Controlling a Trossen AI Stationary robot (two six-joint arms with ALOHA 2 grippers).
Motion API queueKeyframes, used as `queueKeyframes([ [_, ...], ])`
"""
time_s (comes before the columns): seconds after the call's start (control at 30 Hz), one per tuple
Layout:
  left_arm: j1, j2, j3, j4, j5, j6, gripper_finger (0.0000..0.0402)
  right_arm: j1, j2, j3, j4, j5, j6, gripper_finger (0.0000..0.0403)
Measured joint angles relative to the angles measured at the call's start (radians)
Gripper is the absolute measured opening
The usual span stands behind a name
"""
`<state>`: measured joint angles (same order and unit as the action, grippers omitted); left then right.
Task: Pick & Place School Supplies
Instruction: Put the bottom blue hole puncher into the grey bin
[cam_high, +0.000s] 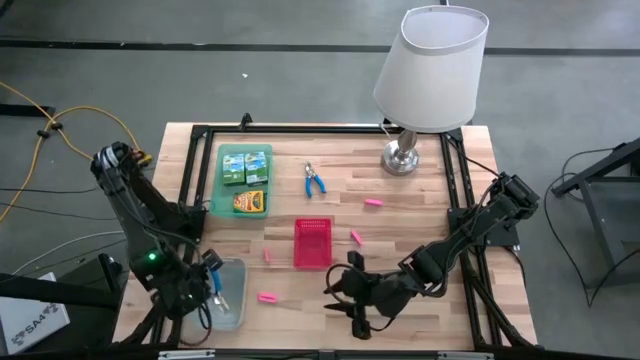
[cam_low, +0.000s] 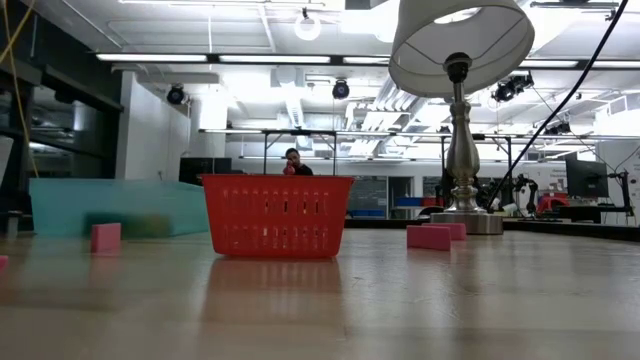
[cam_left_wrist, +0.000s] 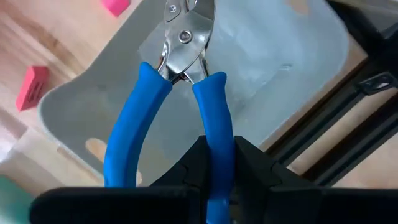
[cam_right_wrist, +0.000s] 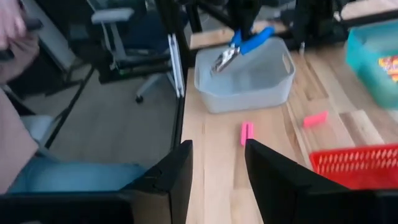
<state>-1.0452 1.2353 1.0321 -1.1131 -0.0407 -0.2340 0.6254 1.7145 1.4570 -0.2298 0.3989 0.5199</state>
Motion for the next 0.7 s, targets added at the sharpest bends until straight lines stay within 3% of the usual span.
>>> queueKeyframes([
  [0.33, -0.035, -0.195, -0.199, 0.174, -0.044, 0.039, 0.0042, 0.000, 0.000, 0.000, 0.041, 0.081, -0.003, 0.0138],
  [0.7, -0.019, -0.206, -0.317, 0.318, -0.043, 0.113, 0.0041, -0.011, 0.000, 0.000, 0.047, 0.097, 0.001, 0.0138],
])
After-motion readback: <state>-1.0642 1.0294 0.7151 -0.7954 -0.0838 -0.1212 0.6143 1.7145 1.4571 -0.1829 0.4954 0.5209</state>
